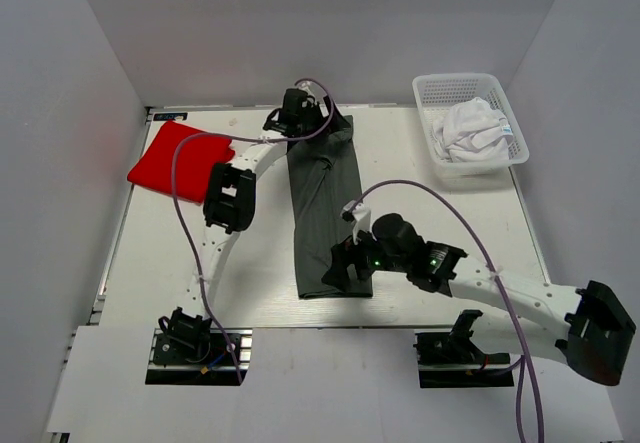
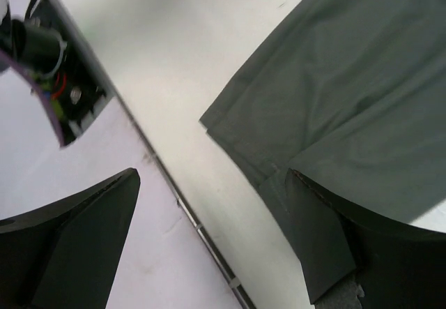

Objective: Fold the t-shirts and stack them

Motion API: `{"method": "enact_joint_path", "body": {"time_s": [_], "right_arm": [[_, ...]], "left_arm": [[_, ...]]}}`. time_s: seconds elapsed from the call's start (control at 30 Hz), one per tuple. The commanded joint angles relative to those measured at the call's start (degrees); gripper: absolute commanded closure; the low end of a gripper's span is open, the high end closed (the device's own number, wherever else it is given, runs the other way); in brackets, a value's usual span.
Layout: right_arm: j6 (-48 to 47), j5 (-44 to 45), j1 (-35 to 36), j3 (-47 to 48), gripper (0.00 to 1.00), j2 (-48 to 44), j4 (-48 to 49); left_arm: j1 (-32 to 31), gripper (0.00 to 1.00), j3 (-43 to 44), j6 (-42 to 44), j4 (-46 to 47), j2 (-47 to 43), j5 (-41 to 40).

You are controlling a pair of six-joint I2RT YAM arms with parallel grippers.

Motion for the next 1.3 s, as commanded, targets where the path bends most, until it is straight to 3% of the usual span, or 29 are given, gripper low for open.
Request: {"method": "enact_joint_path", "body": {"time_s": [0.0,0.1,0.2,0.3,0.33,0.37,0.43,0.6,0.9,1.1,1.27], "right_arm": [[3.65,9.13,-0.45,-2.19,0.1,-3.0,2.58],[8.38,14.67,-0.72,-2.45,0.1,-4.23,1.36],[11.29,17.4,-1.42,-3.07,0.1,-4.14,0.48],[13.23,19.15,-1.69,-4.03,0.1,-4.75,-0.4],[13.76,20.81,-1.77,-4.91,0.1,-5.19,-0.58],[14.9,22.66,-2.04,-5.96,0.1,-5.98,-1.36],[16.05,24.51,-2.47,-8.32,0.1,-7.48,-1.28],[16.31,26.71,-3.27,-9.84,0.1,-11.26,-5.4],[16.58,21.97,-4.5,-13.0,0.1,-12.06,-7.35],[14.91,17.94,-4.68,-10.63,0.1,-7.05,-9.36],[15.44,14.69,-4.76,-10.1,0.1,-4.23,-11.92]], "left_arm": [[0.46,0.0,2.4,5.24,-3.43,-14.35,-2.49],[0.46,0.0,-0.74,7.88,-5.82,-23.28,-3.46],[-0.06,0.0,-10.75,11.13,-5.82,-31.3,-4.08],[-0.68,0.0,-28.13,9.05,-5.39,-44.3,-7.33],[-0.68,0.0,-42.63,8.25,-2.42,-48.51,-6.37],[-1.38,0.0,-50.08,5.28,4.66,-57.34,-6.36],[-2.96,0.0,-67.54,3.24,10.34,-64.95,-4.79],[-5.78,0.0,-88.26,-3.88,7.38,-78.94,0.64],[-13.95,0.0,-95.94,-4.07,-16.86,-88.19,-3.54],[-20.27,0.0,-98.24,-4.06,-17.58,-81.52,-2.13],[-22.56,0.13,-97.71,-4.06,-21.37,-79.4,-6.43]]}}
